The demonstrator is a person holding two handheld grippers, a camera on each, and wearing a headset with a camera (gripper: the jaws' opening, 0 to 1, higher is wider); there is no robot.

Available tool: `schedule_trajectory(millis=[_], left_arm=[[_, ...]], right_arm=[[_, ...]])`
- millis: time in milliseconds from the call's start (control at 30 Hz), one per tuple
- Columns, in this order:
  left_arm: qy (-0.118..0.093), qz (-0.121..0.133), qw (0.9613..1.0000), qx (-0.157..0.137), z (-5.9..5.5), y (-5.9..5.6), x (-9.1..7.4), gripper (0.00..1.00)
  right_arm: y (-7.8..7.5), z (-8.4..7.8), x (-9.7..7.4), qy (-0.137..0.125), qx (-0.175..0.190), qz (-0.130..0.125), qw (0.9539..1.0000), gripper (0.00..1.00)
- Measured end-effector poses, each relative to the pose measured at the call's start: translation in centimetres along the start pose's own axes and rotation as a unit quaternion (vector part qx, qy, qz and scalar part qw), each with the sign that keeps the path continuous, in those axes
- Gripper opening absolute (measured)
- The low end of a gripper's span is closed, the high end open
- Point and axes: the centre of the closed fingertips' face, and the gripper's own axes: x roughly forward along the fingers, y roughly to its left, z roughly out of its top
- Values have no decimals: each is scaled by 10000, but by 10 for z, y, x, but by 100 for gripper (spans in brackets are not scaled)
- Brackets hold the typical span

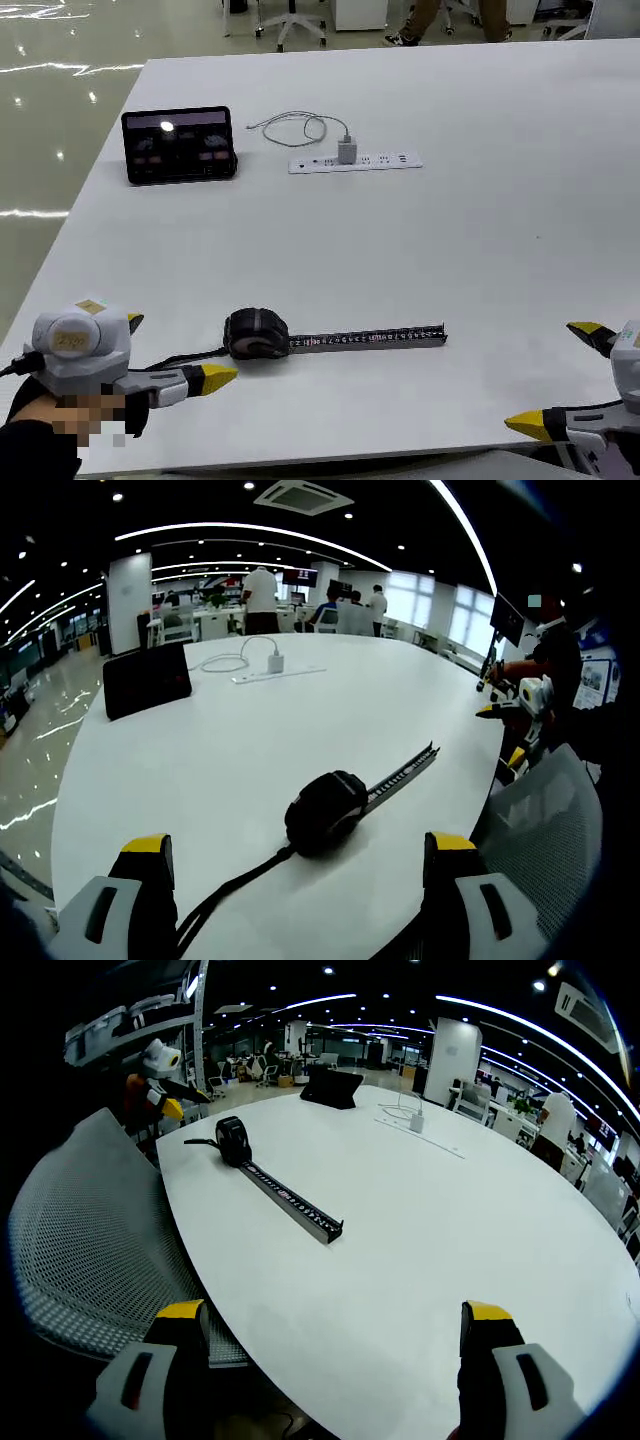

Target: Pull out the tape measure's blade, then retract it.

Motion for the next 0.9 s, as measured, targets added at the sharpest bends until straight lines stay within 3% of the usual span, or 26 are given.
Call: schedule_trajectory(millis=[33, 100, 200, 300, 367, 400, 467, 567, 700, 900], left_arm=[[-21, 184, 9997, -182, 6, 1, 2, 100], [-226, 177, 9995, -134, 19, -5, 3, 100], [-8, 263, 9996, -54, 22, -12, 10, 100], [-39, 268, 9995, -145, 27, -17, 17, 100], [-6, 330, 9989, -329, 24, -17, 23, 100], [20, 388, 9976, -577, 22, -16, 26, 100], [259, 465, 9940, -952, 9, -13, 32, 100], [273, 526, 9956, -732, 0, -7, 47, 100], [230, 570, 9956, -705, -9, -7, 58, 100], [-33, 605, 9967, -533, -3, -11, 65, 100]], right_arm=[[-1, 2, 0, 21, -1, 28, 10000, 100], [0, 4, 2, 79, 34, 85, 9999, 100], [-3, 8, 5, 111, -64, 135, 9998, 100], [-3, 15, 7, 123, -178, 201, 9996, 100], [-5, 18, 9, 178, -287, 231, 9992, 100], [-6, 19, 10, 185, -316, 220, 9991, 100], [-6, 22, 14, 256, -372, 300, 9985, 100], [-5, 23, 20, 399, -593, 421, 9966, 100], [-4, 24, 30, 582, -801, 565, 9935, 100], [-3, 30, 40, 779, -1082, 813, 9877, 100]])
